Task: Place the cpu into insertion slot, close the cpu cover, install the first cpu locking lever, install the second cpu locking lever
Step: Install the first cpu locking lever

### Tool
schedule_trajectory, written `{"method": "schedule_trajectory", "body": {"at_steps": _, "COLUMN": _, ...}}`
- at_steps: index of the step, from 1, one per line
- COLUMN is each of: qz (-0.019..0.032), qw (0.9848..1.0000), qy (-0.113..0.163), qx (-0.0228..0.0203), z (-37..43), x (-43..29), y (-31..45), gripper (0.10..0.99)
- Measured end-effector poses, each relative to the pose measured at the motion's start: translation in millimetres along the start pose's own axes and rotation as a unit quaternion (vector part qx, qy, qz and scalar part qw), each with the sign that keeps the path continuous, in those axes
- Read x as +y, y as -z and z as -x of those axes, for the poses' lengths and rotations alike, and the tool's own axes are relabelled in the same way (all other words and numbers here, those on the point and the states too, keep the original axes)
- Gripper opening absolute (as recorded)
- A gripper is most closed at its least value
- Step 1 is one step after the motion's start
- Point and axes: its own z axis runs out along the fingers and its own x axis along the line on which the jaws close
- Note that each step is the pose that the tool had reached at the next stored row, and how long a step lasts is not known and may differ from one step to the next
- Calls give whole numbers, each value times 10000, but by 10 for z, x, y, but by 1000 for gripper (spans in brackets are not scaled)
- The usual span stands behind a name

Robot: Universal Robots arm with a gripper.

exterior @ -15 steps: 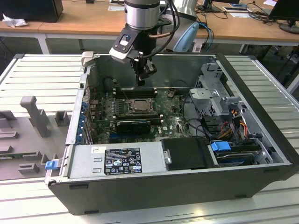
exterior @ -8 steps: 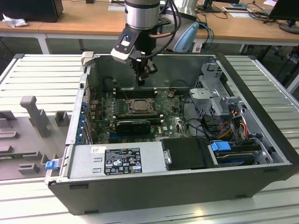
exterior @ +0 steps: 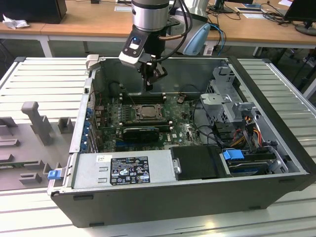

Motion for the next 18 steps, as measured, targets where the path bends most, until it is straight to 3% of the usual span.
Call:
{"method": "schedule_trajectory", "body": {"at_steps": 13, "qz": -10, "qw": 9987, "qy": 511, "qx": 15, "z": 0, "x": 0, "y": 0, "gripper": 106}}
{"method": "schedule_trajectory", "body": {"at_steps": 18, "qz": -19, "qw": 9953, "qy": 968, "qx": 29, "z": 0, "x": 0, "y": 0, "gripper": 106}}
